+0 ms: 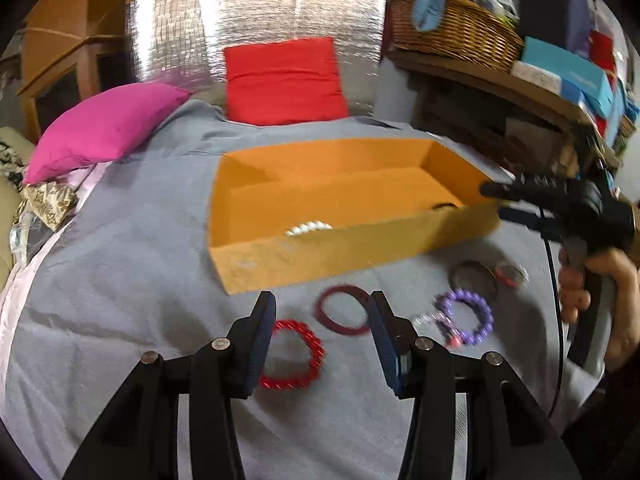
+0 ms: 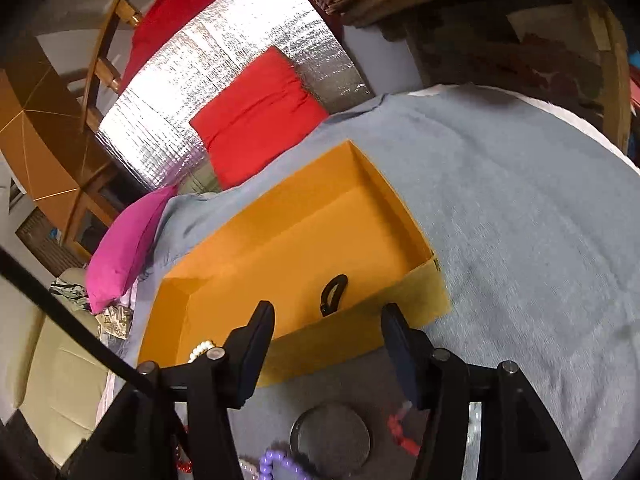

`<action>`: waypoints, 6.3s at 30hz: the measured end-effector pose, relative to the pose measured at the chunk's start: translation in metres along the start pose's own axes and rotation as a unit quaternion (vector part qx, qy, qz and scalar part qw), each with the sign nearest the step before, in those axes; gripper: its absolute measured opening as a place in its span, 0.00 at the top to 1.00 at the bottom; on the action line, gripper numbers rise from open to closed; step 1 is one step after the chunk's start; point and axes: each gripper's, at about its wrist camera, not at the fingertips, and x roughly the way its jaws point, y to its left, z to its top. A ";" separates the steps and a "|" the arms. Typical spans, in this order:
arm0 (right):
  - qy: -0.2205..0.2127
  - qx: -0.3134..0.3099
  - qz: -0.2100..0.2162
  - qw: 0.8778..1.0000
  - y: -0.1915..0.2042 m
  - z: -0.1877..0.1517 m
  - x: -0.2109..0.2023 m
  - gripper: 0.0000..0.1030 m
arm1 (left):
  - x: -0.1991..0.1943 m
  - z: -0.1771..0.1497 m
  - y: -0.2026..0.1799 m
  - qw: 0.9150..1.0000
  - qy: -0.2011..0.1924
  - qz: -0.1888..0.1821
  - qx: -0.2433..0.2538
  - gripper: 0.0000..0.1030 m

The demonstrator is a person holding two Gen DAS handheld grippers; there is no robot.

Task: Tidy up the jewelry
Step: 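Withdraw both grippers from the box back toward the remaining bracelets, then grasp the clear crystal bracelet with the left gripper while the right grasps the purple bead bracelet, then carry the crystal bracelet with the left gripper while the right carries the purple bracelet over the box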

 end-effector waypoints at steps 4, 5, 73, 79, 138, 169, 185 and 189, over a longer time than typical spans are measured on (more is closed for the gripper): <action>0.031 -0.001 0.015 0.999 -0.012 -0.007 -0.019 0.46 | -0.003 -0.012 -0.014 1.000 0.010 -0.021 0.008 0.53; 0.045 -0.006 0.022 0.999 -0.014 -0.011 -0.025 0.50 | -0.004 -0.016 -0.019 0.999 0.014 -0.028 0.013 0.53; 0.176 -0.071 0.000 0.982 -0.032 -0.081 -0.026 0.90 | 0.074 -0.014 -0.082 0.986 0.115 -0.115 0.036 0.38; 0.176 -0.074 0.000 0.982 -0.034 -0.082 -0.026 0.90 | 0.082 -0.014 -0.090 0.987 0.113 -0.106 0.044 0.41; 0.095 -0.129 0.166 0.973 0.096 -0.094 -0.039 0.90 | 0.003 -0.005 0.008 0.999 0.022 0.031 -0.013 0.85; 0.022 -0.115 0.180 0.977 0.100 -0.069 -0.044 0.90 | 0.003 0.016 0.017 0.999 -0.006 0.032 -0.035 0.85; -0.054 -0.063 0.164 0.983 0.090 -0.020 -0.026 0.90 | 0.037 0.080 0.009 0.995 -0.070 -0.024 -0.071 0.85; -0.038 -0.050 0.147 0.987 0.081 -0.010 -0.006 0.90 | 0.062 0.090 0.000 0.996 -0.046 -0.039 -0.066 0.85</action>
